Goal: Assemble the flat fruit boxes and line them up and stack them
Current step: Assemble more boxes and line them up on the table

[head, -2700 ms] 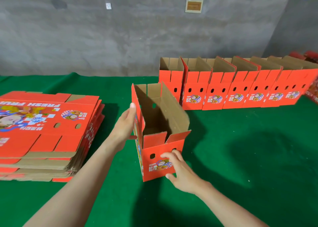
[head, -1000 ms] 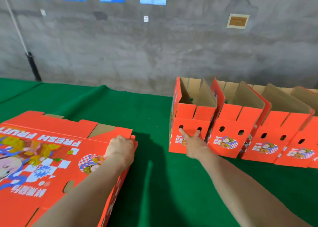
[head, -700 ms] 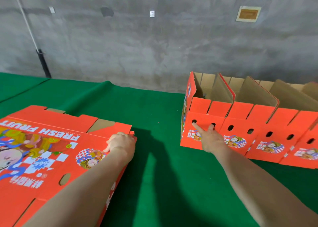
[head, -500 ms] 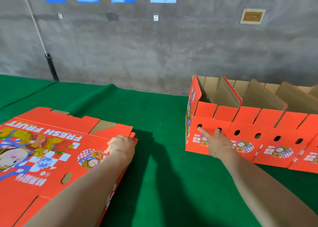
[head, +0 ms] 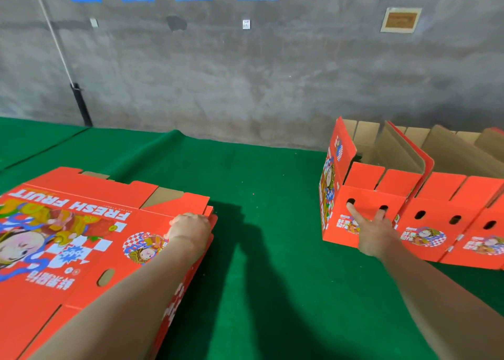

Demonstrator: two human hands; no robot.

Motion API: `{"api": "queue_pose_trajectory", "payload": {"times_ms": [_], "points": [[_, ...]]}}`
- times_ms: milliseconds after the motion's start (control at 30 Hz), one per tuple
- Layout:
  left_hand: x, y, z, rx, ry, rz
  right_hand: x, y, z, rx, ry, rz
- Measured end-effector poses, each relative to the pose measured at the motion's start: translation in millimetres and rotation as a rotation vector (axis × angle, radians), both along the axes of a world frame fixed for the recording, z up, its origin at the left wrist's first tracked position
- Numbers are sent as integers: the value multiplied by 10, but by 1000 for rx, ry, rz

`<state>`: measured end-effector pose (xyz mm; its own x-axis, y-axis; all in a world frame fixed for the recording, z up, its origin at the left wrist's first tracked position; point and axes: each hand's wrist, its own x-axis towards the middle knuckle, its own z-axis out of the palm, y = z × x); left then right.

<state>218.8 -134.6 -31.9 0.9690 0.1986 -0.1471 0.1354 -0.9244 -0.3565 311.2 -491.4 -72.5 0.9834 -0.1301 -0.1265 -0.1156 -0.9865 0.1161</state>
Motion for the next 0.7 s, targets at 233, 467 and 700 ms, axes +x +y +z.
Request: {"api": "queue_pose_trajectory", "payload": {"times_ms": [233, 467, 700], "points": [[-61, 107, -15, -178, -93, 29, -224, 584, 98, 242, -178, -4], [-316, 380, -66, -561, -194, 53, -1022, 2057, 225, 682, -253, 731], [-1144, 1115, -169, -485, -494, 211, -1685, 2810, -63, 888, 243, 436]]}}
